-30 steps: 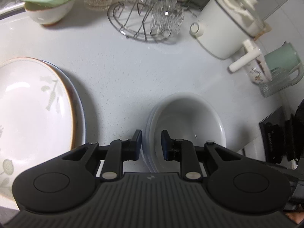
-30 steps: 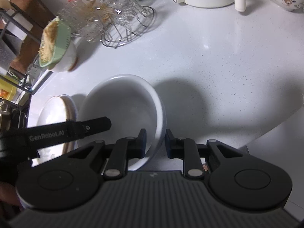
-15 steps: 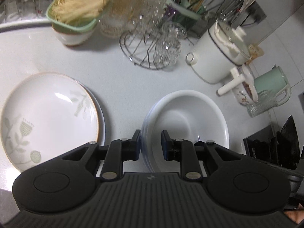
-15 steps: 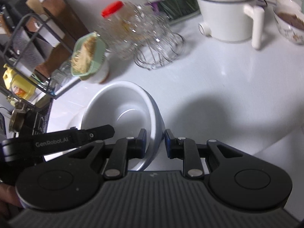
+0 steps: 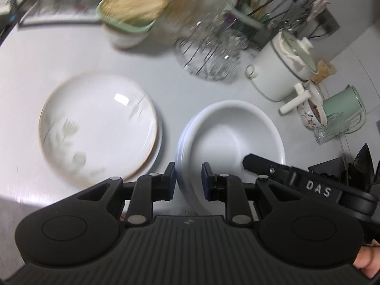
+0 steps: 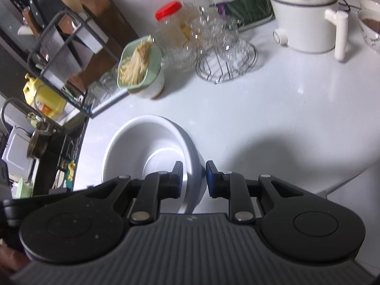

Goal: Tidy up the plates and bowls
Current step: 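Carry the nested bowls with both grippers onto the leaf-pattern plate stack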

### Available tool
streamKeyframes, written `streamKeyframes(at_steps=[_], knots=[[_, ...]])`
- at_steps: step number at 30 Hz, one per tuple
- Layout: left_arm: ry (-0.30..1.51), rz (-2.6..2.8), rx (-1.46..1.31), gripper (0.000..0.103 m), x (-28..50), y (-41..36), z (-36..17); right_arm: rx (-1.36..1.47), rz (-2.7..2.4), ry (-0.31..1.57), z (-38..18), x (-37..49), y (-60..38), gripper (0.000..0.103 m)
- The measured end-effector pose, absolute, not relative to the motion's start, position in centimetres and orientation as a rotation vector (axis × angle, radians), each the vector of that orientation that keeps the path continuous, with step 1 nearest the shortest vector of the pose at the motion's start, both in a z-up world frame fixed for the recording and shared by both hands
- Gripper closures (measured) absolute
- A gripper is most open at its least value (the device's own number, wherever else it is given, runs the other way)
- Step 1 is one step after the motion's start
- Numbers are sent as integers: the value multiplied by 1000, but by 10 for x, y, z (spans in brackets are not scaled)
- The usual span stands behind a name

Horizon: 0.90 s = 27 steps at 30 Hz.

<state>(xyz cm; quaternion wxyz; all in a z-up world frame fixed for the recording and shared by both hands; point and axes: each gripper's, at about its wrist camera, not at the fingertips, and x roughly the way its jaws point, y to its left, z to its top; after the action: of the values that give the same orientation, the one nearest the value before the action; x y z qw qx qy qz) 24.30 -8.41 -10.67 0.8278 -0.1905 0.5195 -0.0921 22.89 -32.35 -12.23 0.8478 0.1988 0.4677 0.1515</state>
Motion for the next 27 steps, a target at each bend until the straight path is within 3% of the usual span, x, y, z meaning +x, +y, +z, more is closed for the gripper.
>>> streamKeyframes(at_steps=[15,27], knots=[[1090,-98,-507,77,249,1,-116,308,436,1019,-117,259,-239,79],[1183,-111,-520,77,293,46,-161,304,355,1122,-151,285,-186,79]])
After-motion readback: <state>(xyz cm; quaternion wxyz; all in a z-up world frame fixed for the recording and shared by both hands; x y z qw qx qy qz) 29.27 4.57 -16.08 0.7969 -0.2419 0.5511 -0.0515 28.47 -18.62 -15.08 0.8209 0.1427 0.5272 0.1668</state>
